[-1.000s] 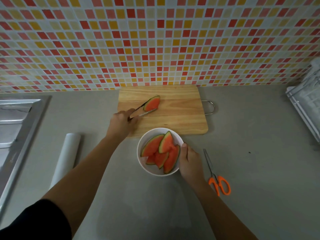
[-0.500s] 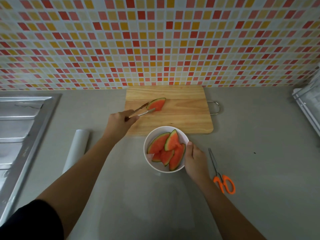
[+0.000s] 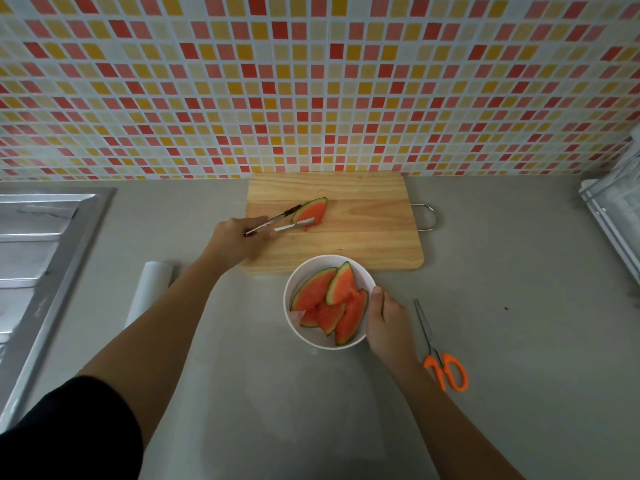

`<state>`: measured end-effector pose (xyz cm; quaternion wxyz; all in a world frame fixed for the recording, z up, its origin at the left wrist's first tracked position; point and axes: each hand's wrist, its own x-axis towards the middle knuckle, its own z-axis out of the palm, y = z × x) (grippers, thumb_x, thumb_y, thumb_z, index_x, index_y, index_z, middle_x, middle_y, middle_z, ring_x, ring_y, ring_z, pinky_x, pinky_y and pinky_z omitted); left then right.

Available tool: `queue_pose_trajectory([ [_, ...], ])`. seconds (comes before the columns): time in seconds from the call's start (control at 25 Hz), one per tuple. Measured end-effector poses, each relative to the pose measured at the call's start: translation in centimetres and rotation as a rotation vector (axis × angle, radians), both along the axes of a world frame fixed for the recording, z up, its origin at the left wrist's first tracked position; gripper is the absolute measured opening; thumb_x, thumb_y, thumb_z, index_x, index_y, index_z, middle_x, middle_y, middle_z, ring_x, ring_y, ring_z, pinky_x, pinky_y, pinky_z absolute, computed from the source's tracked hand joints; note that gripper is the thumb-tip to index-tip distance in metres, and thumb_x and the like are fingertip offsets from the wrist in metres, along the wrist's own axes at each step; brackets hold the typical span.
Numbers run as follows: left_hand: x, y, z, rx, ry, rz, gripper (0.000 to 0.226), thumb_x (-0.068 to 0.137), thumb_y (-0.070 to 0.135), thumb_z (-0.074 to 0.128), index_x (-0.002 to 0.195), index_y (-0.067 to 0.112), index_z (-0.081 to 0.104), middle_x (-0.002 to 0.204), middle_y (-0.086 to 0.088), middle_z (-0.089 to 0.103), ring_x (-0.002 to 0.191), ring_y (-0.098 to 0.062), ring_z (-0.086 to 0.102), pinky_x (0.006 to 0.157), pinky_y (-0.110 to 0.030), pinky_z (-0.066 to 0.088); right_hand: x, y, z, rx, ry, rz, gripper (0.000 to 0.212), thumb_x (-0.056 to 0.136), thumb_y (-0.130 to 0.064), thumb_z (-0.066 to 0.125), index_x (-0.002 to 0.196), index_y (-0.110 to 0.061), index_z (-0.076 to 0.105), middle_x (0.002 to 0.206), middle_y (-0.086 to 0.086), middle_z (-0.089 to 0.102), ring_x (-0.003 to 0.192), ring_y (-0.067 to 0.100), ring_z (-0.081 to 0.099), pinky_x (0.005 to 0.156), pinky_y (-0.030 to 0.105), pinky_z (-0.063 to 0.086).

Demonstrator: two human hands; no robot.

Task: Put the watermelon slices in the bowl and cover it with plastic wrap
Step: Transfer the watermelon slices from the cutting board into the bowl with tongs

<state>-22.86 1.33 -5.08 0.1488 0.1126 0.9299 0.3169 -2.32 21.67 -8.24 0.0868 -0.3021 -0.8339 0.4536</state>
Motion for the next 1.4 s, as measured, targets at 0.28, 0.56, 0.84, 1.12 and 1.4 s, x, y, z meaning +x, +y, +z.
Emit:
queue_pose_trajectory([
  [0.28, 1.2, 1.2, -0.5, 0.025, 0.191, -0.042, 0.041, 0.089, 0.031, 0.063, 0.126, 0.014, 0.061, 0.107, -0.015, 0.068, 0.097, -0.030, 0.061, 0.088, -0.029, 0.043, 0.0, 0.0, 0.1, 0.021, -0.004, 0.016, 0.038, 0.098, -0.027, 0.032, 0.062, -0.025, 0.042, 0.059, -0.013, 0.049, 0.058, -0.002, 0.048, 0.050, 0.008, 0.034],
  [0.56, 4.0, 2.1, 0.4, -0.181, 0.790, -0.361, 0.037, 0.079, 0.011, 0.074, 0.111, -0.006, 0.065, 0.067, -0.022, 0.059, 0.045, -0.036, 0.058, 0.040, -0.040, 0.052, 0.0, 0.1, 0.1, 0.026, -0.001, 0.025, 0.038, 0.098, -0.027, 0.032, 0.062, -0.027, 0.041, 0.059, -0.014, 0.049, 0.058, -0.002, 0.048, 0.049, 0.009, 0.033],
  [0.84, 5.1, 1.5, -0.3, -0.144, 0.802, -0.347, 0.039, 0.076, 0.008, 0.078, 0.111, -0.002, 0.067, 0.065, -0.018, 0.058, 0.043, -0.032, 0.054, 0.037, -0.036, 0.051, 0.0, 0.0, 0.3, 0.034, -0.037, 0.022, 0.038, 0.099, -0.028, 0.030, 0.064, -0.023, 0.044, 0.059, -0.013, 0.048, 0.057, -0.002, 0.047, 0.048, 0.010, 0.031],
  [1.12, 5.2, 1.4, -0.9, -0.019, 0.703, -0.257, 0.037, 0.078, 0.010, 0.076, 0.114, 0.006, 0.068, 0.069, -0.015, 0.059, 0.047, -0.033, 0.055, 0.042, -0.035, 0.052, 0.0, 0.0, 0.2, 0.020, -0.041, 0.017, 0.038, 0.098, -0.028, 0.030, 0.070, -0.012, 0.049, 0.058, -0.011, 0.048, 0.056, 0.000, 0.048, 0.048, 0.012, 0.029],
  [1.4, 5.4, 1.4, -1.3, 0.007, 0.741, -0.230, 0.034, 0.076, 0.012, 0.077, 0.105, -0.003, 0.068, 0.062, -0.015, 0.058, 0.043, -0.032, 0.055, 0.039, -0.030, 0.047, 0.0, 0.0, 0.1, 0.015, -0.054, 0.018, 0.036, 0.097, -0.029, 0.030, 0.068, -0.017, 0.048, 0.060, -0.013, 0.050, 0.060, 0.000, 0.049, 0.052, 0.016, 0.032],
])
